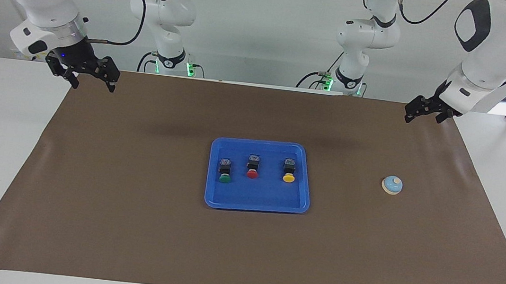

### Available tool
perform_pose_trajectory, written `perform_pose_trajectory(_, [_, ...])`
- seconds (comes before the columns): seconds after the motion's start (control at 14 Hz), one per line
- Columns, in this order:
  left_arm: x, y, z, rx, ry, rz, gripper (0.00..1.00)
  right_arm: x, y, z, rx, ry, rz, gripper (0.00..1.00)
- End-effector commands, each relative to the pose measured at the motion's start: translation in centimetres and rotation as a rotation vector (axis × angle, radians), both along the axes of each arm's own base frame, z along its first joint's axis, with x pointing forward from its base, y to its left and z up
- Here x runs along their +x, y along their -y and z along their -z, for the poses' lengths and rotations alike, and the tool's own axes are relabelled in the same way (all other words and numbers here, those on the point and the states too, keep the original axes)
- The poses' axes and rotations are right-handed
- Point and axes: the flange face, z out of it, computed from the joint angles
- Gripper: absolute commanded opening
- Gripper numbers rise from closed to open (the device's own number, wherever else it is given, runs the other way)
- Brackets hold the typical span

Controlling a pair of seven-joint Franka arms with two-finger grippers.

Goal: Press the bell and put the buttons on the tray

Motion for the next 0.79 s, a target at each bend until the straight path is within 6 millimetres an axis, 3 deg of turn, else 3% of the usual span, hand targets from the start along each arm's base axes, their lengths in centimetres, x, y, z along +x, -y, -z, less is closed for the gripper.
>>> perform_pose_trajectory(0.0, [-0.4,0.0,-0.5,-0.007,-0.006,-0.014,1.00,-0.5,0.0,-0.2,-0.005,-0.004,0.011,1.00])
perform_pose_trajectory(0.36, [-0.4,-0.4,-0.3,-0.003,-0.006,-0.042,1.00,-0.5,0.0,-0.2,-0.005,-0.004,0.011,1.00])
perform_pose_trajectory(0.43, [0.2,-0.3,-0.3,-0.005,0.050,-0.033,0.75,-0.5,0.0,-0.2,-0.005,-0.004,0.011,1.00])
perform_pose_trajectory(0.5, [0.3,-0.2,0.4,-0.005,0.080,-0.036,0.26,-0.5,0.0,-0.2,-0.005,-0.005,0.011,1.00])
perform_pose_trajectory(0.57, [-0.3,-0.5,0.9,-0.003,0.083,-0.050,0.00,-0.5,0.0,-0.2,-0.005,-0.004,0.011,1.00])
perform_pose_trajectory(0.72, [-0.9,-2.8,2.2,0.000,0.091,-0.095,0.00,-0.5,0.0,-0.2,-0.005,-0.005,0.011,1.00])
